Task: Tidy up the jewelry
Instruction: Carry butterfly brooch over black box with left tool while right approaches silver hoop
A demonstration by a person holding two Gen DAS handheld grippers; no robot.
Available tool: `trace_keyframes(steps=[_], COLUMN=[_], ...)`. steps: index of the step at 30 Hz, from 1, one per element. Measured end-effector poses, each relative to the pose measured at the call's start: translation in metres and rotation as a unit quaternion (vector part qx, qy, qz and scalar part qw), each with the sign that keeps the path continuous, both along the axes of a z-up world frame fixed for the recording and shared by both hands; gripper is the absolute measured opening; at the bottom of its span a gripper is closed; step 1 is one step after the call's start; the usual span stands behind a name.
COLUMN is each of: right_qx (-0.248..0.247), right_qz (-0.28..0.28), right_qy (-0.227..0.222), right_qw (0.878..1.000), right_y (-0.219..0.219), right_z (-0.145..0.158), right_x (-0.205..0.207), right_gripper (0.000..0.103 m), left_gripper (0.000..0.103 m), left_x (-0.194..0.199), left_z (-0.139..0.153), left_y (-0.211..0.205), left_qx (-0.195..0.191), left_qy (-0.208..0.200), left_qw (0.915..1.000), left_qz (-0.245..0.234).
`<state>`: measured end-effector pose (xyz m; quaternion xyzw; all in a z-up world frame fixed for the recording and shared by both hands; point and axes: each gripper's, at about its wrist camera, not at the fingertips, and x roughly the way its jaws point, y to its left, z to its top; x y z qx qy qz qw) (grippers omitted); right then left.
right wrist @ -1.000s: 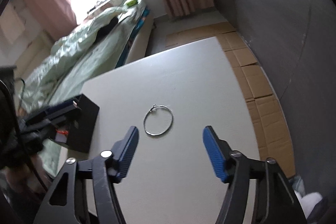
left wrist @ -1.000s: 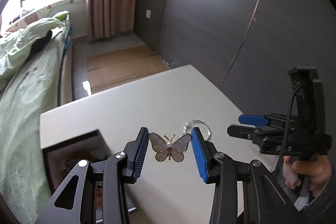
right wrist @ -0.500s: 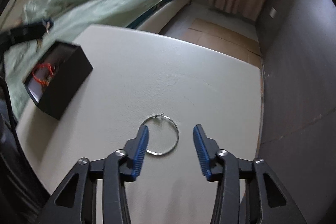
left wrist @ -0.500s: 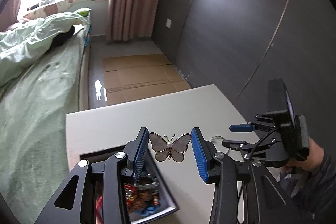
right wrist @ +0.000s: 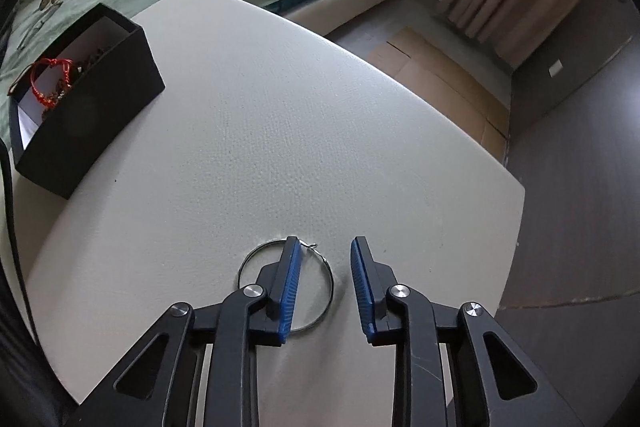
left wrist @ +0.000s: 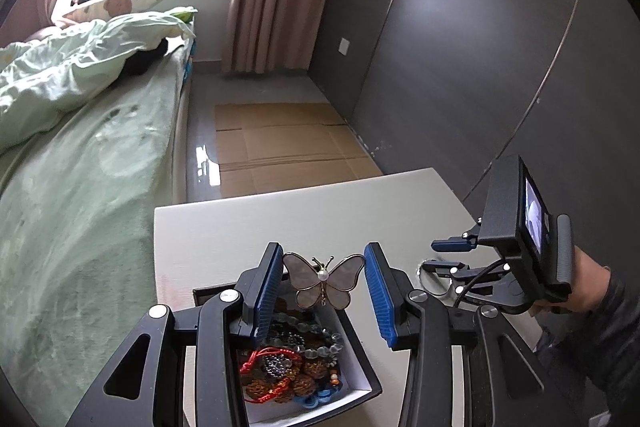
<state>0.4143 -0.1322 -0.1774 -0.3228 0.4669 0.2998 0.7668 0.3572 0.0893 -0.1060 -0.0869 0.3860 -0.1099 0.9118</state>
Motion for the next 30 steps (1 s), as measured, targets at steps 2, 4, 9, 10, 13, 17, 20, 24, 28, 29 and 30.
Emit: trace_keyframes(steps=[2, 4, 9, 10, 13, 17, 20, 24, 28, 29, 30], right_qx=[0.001, 0.013, 0.017, 0.012, 0.041, 0.094, 0.121, 0.105, 0.08, 0.075, 0.069], right_qz=[-0.002, -0.012, -0.01, -0.009, -0.024, -0.036, -0.046, -0.07, -0.083, -0.079, -0.072], right_qy=[-0.001, 0.002, -0.012, -0.017, 0.006, 0.0, -0.011, -0.009, 0.006, 0.005, 0.003], right_qw=[1.0, 1.0, 1.0, 1.0, 0.999, 0.995, 0.992, 0.992, 0.993, 0.994, 0.995], right_y=[0.001, 0.0, 0.01, 0.011, 0.006, -0.001, -0.001, 0.0, -0.008, -0.009, -0.01], right_z=[0.0, 0.001, -0.002, -0.003, 0.001, 0.016, 0.027, 0.022, 0.016, 0.016, 0.016], right_x=[0.002, 0.003, -0.006, -0.009, -0.01, -0.02, -0.029, -0.021, -0.003, -0.001, 0.002], right_gripper=[0.025, 0.02, 0.006, 0.004, 0.002, 0.002, 0.002, 0.002, 0.016, 0.029, 0.033], left_gripper=[0.043, 0.043, 0.043, 0.043, 0.043, 0.043, 0.043, 0.043, 0.044, 0.044, 0.044], left_x=[-0.001, 0.0, -0.001, -0.002, -0.003, -0.006, -0.009, -0.014, -0.018, -0.018, -0.018], left_z=[0.001, 0.002, 0.003, 0.004, 0.004, 0.003, 0.0, -0.004, -0.007, -0.007, -0.008], left_y=[0.001, 0.002, 0.005, 0.005, 0.008, 0.013, 0.018, 0.021, 0.023, 0.024, 0.024], left_qx=[-0.003, -0.007, -0.009, -0.009, -0.008, -0.005, -0.003, 0.002, 0.009, 0.011, 0.012], left_qy=[0.0, 0.0, 0.001, 0.001, 0.004, 0.006, 0.01, 0.016, 0.019, 0.019, 0.02], left_qw=[1.0, 1.0, 0.9999, 0.9999, 1.0, 1.0, 0.9999, 0.9998, 0.9997, 0.9997, 0.9997], left_qz=[0.002, 0.004, 0.007, 0.006, 0.005, 0.006, 0.009, 0.013, 0.011, 0.011, 0.012])
